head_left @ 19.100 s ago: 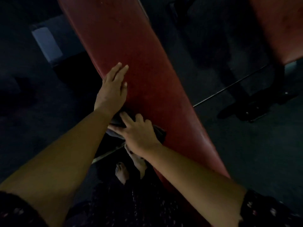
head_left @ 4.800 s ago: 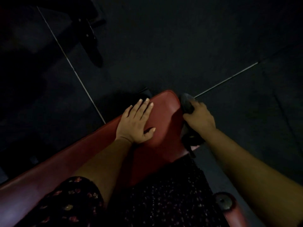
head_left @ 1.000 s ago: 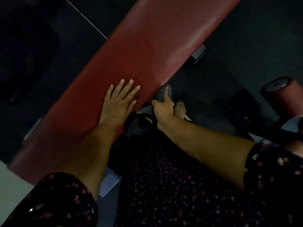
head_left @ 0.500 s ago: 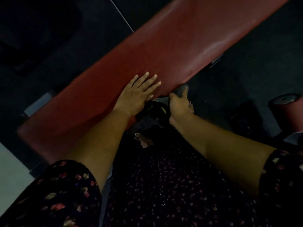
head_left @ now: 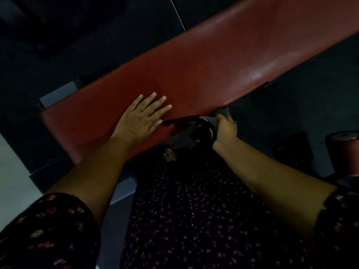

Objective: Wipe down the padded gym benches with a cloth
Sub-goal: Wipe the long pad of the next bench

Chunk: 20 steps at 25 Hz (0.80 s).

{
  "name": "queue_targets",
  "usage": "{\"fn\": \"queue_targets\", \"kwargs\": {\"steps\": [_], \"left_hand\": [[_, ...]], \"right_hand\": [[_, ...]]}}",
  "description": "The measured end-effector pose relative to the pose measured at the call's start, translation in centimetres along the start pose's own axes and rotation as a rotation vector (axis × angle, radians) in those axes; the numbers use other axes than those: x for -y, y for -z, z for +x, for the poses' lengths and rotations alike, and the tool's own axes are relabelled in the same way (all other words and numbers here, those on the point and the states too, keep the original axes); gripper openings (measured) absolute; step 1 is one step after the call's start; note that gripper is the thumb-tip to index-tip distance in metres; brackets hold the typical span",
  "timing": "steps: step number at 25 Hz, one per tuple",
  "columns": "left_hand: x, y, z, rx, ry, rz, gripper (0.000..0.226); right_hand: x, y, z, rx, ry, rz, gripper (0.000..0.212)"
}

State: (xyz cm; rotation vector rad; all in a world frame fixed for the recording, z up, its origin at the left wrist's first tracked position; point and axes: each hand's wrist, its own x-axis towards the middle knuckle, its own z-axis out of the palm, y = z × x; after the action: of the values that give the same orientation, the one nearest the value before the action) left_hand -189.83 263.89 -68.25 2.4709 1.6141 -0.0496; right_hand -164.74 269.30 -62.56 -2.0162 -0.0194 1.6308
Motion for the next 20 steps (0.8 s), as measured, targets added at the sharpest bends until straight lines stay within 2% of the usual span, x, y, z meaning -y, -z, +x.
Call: {"fn": "queue_targets", "kwargs": {"steps": [2, 4, 6, 7, 8, 9, 10, 11, 12, 13, 15, 16, 17, 19, 20], "left_hand": [[-0.2, 0.0, -0.8, -0.016, 0.025, -0.003, 0.051], [0.1, -0.2, -1.8, -0.025, 0.061, -0.025, 0.050], [0.7, -0.7, -3.6, -0.027, 0.077, -0.032, 0.051], [1.0, -0.9, -4.4, -0.027, 0.087, -0.031, 0.052], [1.3, -1.1, -5.2, -0.027, 0.109, -0.038, 0.052], [1.4, -1.2, -6.2, -0.030, 0.146, -0.050, 0.052], [1.4, -1.3, -7.3, -0.043, 0.188, -0.059, 0.052], [1.3, -1.5, -8.4, -0.070, 0.233, -0.066, 0.051], [1.3, -1.7, -9.5, -0.113, 0.278, -0.069, 0.050], [1.2, -2.0, -10.5, -0.160, 0.326, -0.068, 0.049], [1.2, -2.3, -12.3, -0.229, 0.443, -0.060, 0.050], [1.1, -2.3, -13.0, -0.236, 0.504, -0.054, 0.051], [1.2, -2.2, -13.8, -0.214, 0.561, -0.059, 0.052], [1.6, -1.9, -15.4, -0.133, 0.648, -0.094, 0.057], [1.7, -1.7, -16.1, -0.099, 0.685, -0.118, 0.059]], "right_hand": [[-2.3, -1.8, -1.5, 0.054, -0.005, -0.067, 0.059], [-5.7, -3.2, -3.8, 0.151, -0.052, -0.132, 0.051], [-8.5, -3.9, -6.8, 0.310, -0.192, -0.179, 0.039], [-9.4, -4.0, -8.0, 0.370, -0.194, -0.334, 0.041], [-10.2, -3.9, -8.7, 0.443, -0.115, -0.621, 0.048], [-10.9, -3.7, -9.0, 0.537, 0.062, -1.066, 0.057], [-11.3, -3.2, -9.1, 0.679, 0.351, -1.563, 0.063], [-11.4, -2.6, -9.1, 0.822, 0.755, -1.969, 0.063], [-10.9, -2.2, -8.7, 0.956, 1.212, -2.219, 0.060], [-10.2, -1.9, -7.9, 1.048, 1.627, -2.341, 0.055], [-7.5, -2.0, -5.2, 1.093, 2.178, -2.475, 0.048], [-5.8, -2.2, -3.7, 1.115, 2.362, -2.612, 0.048], [-4.3, -2.0, -1.9, 1.171, 2.441, -2.820, 0.050], [-0.7, -1.5, 0.7, 1.247, 2.439, -3.141, 0.047], [0.6, -1.5, 0.4, 1.202, 2.511, -3.121, 0.042]]}}
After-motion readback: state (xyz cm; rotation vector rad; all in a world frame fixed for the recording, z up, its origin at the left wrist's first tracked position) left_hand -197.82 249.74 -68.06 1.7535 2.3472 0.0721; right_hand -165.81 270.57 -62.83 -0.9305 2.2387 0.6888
